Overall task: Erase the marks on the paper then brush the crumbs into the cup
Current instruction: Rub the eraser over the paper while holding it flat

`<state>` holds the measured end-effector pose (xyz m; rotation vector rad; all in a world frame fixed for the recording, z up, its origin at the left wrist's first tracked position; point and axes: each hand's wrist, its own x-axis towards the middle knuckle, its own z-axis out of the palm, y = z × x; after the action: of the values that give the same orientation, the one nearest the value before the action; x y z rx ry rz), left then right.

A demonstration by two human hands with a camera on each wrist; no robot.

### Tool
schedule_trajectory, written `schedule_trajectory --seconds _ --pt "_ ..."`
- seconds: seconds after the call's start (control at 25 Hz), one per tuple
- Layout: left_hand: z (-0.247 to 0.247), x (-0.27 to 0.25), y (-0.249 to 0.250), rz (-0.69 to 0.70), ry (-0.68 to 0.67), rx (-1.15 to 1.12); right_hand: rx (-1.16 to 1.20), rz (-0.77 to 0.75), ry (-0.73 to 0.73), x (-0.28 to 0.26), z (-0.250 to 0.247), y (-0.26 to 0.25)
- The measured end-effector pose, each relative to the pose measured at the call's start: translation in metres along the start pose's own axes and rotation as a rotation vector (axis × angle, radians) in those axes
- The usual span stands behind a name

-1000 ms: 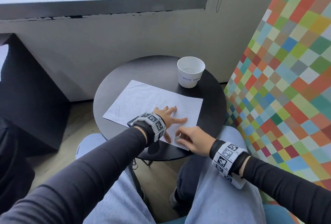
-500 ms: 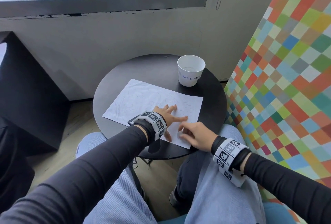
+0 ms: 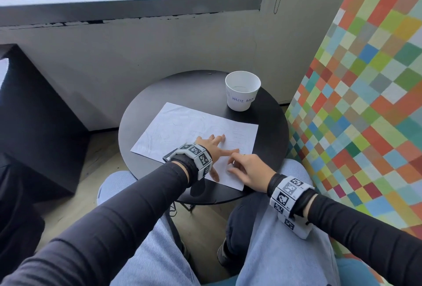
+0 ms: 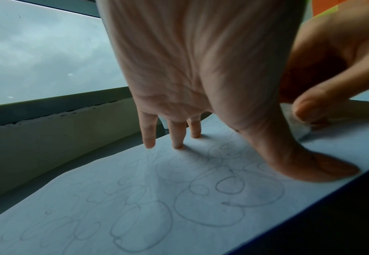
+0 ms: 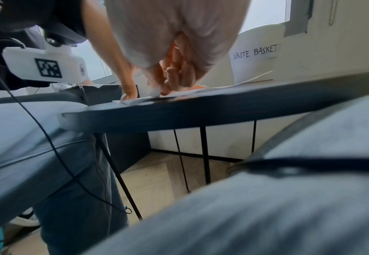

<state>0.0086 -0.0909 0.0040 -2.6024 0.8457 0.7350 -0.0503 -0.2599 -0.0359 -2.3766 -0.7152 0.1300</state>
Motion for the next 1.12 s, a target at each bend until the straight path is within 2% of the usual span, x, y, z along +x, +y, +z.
schedule_trajectory --seconds 0.12,0.24,0.28,0.4,0.56,0.68,0.8,0.84,0.96,1.08,1.12 --pt "0.001 0.001 0.001 -0.003 0.003 0.007 0.014 -0.046 -0.126 -0.003 0.001 -0.006" --pt "0.001 0.002 0.000 0.000 0.003 0.001 -0.021 -0.007 -0.005 0.000 -0.002 -0.001" --pt "0.001 0.001 0.000 -0.001 0.000 -0.001 -0.018 -0.007 -0.008 0.000 -0.002 -0.001" --pt "0.001 0.002 0.001 -0.004 -0.003 0.015 0.014 -0.059 -0.159 -0.005 0.005 -0.008" --pt "0.001 0.000 0.001 0.003 0.000 -0.008 -0.040 0.036 0.006 0.001 0.000 0.000" --pt "0.001 0.001 0.001 -0.001 0.002 0.001 -0.004 -0.032 -0.122 -0.005 0.005 -0.002" --pt "0.000 0.001 0.001 0.004 -0.010 -0.019 -0.016 0.047 0.036 -0.002 -0.003 0.006" --pt "-0.001 0.000 0.001 0.003 -0.014 -0.024 -0.011 0.052 0.041 -0.001 -0.005 0.007" --pt "-0.001 0.000 0.002 -0.006 -0.021 -0.009 0.019 -0.029 -0.107 -0.005 0.000 0.000" --pt "-0.002 -0.001 0.003 -0.014 -0.037 -0.016 -0.009 0.058 0.036 -0.001 -0.003 0.006" --pt "-0.002 -0.002 0.003 -0.015 -0.040 -0.014 -0.012 0.065 0.040 0.000 -0.003 0.006"
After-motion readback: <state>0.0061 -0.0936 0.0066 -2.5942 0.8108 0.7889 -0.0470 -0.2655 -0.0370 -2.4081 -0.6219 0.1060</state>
